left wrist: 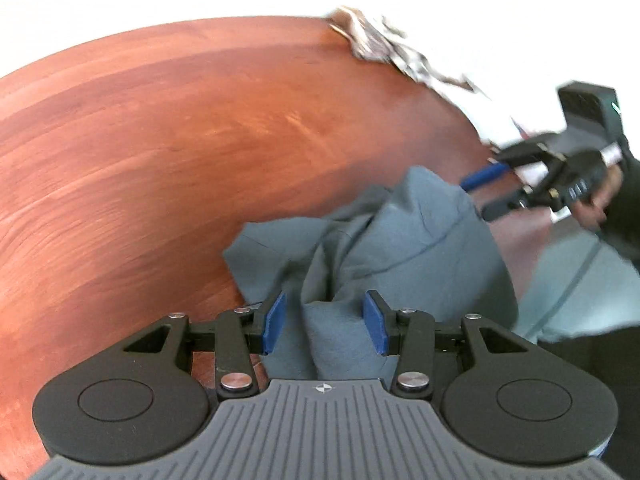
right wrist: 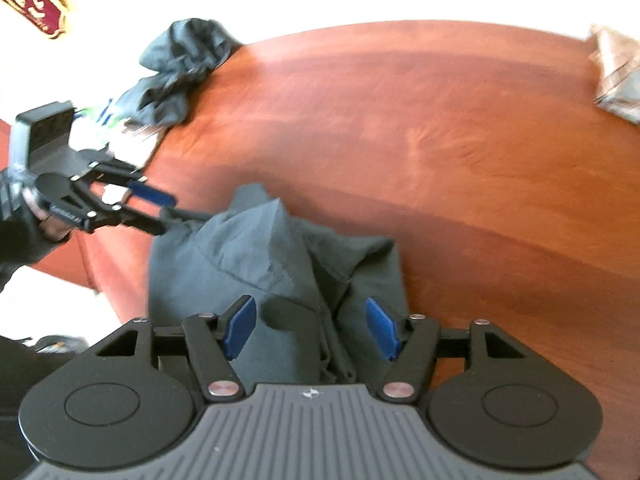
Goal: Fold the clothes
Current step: 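Open both tools and release the folded grey jacket onto the table, then lower both open tools onto the folded jacket bundle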
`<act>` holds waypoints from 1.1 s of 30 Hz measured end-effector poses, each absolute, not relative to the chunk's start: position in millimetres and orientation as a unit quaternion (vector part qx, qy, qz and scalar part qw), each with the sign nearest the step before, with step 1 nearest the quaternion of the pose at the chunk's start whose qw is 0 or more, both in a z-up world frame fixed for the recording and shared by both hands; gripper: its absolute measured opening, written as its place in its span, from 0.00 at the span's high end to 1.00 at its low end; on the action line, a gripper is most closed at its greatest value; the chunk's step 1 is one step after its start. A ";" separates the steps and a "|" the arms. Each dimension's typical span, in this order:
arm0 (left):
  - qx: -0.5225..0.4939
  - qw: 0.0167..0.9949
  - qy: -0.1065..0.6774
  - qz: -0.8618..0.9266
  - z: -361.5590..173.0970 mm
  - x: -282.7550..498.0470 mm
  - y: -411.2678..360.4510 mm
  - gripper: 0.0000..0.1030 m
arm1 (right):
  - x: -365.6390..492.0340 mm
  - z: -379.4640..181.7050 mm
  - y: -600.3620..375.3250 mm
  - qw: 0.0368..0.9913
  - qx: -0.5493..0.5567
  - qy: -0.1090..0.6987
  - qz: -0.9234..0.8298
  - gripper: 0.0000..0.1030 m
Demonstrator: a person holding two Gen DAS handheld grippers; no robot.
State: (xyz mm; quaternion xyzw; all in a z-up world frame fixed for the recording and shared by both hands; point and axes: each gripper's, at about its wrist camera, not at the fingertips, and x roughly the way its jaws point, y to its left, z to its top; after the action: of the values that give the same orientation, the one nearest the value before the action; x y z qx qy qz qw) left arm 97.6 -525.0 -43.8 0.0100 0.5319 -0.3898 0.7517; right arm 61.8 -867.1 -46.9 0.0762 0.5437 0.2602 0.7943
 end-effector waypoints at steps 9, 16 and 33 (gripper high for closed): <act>-0.003 0.840 0.457 -0.291 -23.7 47.2 -524.2 0.49 | 17.1 -19.5 -852.0 0.849 0.046 0.489 0.194 0.22; -0.020 0.864 0.437 -0.250 -11.7 12.9 -526.2 0.41 | -12.0 -7.8 -842.8 0.870 0.052 0.463 0.160 0.17; -0.021 0.878 0.424 -0.219 -19.0 -31.4 -539.2 0.27 | -51.9 -26.5 -825.0 0.887 0.047 0.448 0.102 0.02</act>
State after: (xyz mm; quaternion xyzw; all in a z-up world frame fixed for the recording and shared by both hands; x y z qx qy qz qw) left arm -31.4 -539.2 -19.0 -0.0206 0.4242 -0.2195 0.8783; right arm -51.9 -825.0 -26.5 0.0474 0.4482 0.1021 0.8868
